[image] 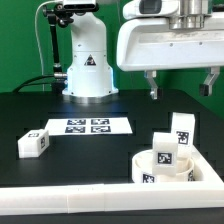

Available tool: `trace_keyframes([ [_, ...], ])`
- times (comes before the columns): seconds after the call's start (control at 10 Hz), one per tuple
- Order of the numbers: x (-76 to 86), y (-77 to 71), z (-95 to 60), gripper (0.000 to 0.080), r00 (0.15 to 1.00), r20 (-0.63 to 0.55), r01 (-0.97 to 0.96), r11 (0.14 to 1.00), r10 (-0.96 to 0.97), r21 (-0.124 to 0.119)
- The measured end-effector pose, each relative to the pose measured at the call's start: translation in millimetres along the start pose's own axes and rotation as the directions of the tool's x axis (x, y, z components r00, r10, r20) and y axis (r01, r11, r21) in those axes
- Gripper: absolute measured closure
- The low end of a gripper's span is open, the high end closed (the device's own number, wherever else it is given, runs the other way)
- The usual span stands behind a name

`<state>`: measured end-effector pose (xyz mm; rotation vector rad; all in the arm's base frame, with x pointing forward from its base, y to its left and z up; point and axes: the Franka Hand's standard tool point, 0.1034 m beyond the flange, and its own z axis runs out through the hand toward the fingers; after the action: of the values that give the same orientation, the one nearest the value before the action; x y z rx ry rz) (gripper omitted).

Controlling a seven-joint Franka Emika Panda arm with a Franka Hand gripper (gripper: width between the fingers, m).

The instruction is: Assemble stool

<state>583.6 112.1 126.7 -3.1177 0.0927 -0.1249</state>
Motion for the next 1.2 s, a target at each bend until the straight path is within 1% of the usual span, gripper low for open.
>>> trace_keyframes([
  [0.1,0.1,4.4,5.2,0.0151,0.997,0.011,-0.079,0.997,0.079,-0.008],
  [0.2,-0.5,2.2,7.0,0.0151,0.997,0.012,-0.073,0.997,0.073,-0.011],
  [0.5,-0.6,2.3,7.2,0.0151,0.997,0.012,-0.072,0.997,0.072,-0.011],
  [0.6,-0.8,3.7,8.0,0.0151,0.996,0.015,-0.086,0.996,0.086,-0.011],
  [0.7,-1.2,9.3,11.5,0.0151,0.991,0.026,-0.134,0.991,0.135,-0.021],
  [0.9,3.5,7.1,17.0,0.0151,0.988,0.022,-0.154,0.988,0.155,-0.028],
  [1.1,4.0,5.1,22.3,0.0151,0.988,0.026,-0.153,0.988,0.154,-0.031],
  [1.2,4.3,1.0,23.0,0.0151,0.987,0.025,-0.155,0.987,0.156,-0.030],
])
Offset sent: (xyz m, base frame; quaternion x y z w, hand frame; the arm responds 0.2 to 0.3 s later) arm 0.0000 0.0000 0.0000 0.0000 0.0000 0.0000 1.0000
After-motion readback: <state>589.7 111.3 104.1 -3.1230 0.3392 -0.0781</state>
